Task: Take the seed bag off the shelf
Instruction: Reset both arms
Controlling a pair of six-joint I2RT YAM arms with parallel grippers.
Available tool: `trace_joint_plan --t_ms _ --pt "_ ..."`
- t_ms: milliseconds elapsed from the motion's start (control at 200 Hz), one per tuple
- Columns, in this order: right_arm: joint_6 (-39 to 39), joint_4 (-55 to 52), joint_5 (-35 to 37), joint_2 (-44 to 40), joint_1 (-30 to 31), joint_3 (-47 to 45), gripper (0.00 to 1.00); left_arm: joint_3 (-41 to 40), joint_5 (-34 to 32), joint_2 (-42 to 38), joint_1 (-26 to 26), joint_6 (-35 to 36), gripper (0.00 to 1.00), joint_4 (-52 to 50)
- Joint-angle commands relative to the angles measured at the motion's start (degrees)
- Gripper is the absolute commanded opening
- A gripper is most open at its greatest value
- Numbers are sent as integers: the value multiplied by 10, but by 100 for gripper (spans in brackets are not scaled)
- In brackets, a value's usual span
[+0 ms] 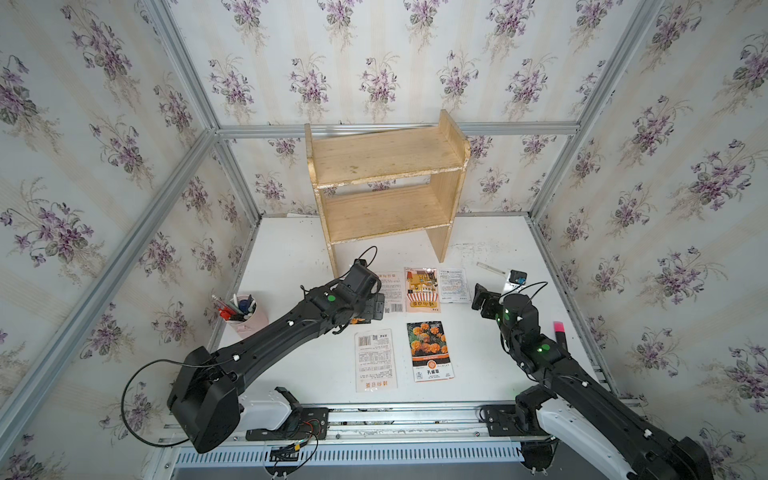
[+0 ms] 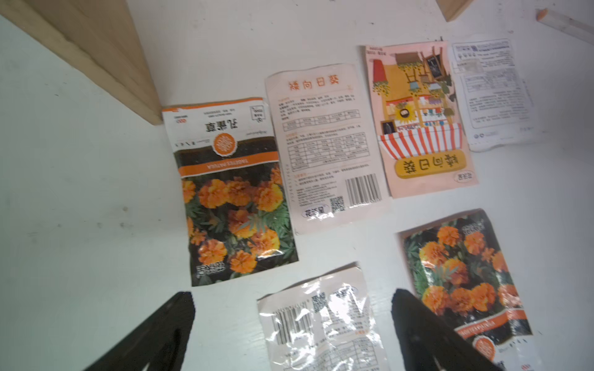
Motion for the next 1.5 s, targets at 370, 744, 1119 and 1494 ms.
trace_joint_plan --t_ms 370,744,1119,1494 --pt "-153 369 -76 202 -138 -49 100 -135 -110 -100 183 136 100 186" --pt "-196 531 -145 351 -156 -39 100 -279 -69 -142 272 265 100 431" --pt "-190 667 -196 400 -178 -92 100 -348 25 -32 323 327 100 684" --pt "-168 632 -180 401 -190 -74 100 -324 85 93 349 335 100 756"
